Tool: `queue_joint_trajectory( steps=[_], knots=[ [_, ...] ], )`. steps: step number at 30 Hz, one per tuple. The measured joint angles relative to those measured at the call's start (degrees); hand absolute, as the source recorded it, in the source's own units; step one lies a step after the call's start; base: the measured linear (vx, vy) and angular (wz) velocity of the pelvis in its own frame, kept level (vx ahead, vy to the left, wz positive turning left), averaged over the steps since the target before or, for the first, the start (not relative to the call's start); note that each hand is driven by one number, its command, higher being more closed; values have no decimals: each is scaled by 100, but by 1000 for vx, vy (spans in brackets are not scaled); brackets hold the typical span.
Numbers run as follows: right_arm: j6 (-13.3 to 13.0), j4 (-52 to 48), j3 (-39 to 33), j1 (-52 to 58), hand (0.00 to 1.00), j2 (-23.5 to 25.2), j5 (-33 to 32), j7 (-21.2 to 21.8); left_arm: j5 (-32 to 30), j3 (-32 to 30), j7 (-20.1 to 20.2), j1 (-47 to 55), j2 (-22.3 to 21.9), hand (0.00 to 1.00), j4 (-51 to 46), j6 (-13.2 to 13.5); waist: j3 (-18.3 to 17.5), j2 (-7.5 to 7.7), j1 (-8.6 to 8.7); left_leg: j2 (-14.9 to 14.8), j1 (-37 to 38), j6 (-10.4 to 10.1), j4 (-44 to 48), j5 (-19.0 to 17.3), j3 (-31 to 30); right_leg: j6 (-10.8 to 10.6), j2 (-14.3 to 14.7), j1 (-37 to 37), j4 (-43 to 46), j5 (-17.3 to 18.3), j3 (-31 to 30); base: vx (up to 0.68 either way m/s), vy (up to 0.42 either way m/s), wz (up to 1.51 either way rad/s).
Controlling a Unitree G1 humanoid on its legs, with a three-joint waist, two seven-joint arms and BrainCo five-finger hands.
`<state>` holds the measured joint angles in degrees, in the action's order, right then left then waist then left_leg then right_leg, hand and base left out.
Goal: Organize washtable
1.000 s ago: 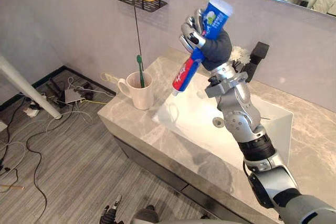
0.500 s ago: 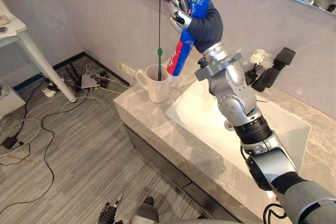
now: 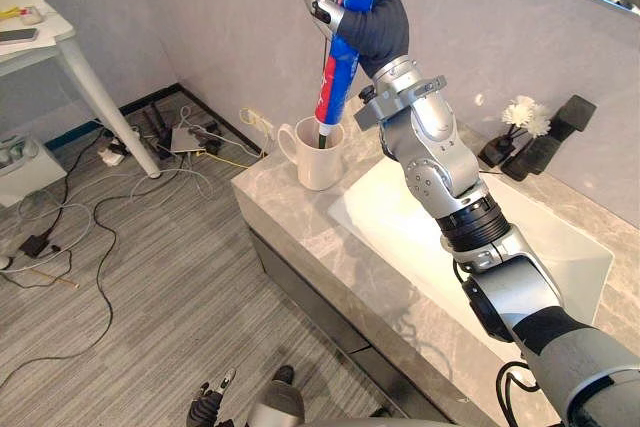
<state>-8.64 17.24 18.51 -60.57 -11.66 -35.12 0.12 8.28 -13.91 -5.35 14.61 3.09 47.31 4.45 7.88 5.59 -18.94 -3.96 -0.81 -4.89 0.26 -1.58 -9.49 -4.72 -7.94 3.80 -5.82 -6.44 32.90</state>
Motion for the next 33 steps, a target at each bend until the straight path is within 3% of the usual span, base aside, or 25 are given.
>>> queue_joint_trajectory(
  steps=[6,33],
  knots=[
    [-1,357,-4,-161,100,6,99,-60,2,47,-8,-14,33,0,-1,31,78,18,-76,3,-45,0,4,0,-23,-2,-1,-23,1,2,18,6,5,3],
    [0,945,-32,-444,100,13,256,-249,4,253,-103,-33,118,0,40,47,368,54,-104,2,-250,-23,24,16,-151,-21,-7,-144,3,71,139,-1,0,2]
  ],
)
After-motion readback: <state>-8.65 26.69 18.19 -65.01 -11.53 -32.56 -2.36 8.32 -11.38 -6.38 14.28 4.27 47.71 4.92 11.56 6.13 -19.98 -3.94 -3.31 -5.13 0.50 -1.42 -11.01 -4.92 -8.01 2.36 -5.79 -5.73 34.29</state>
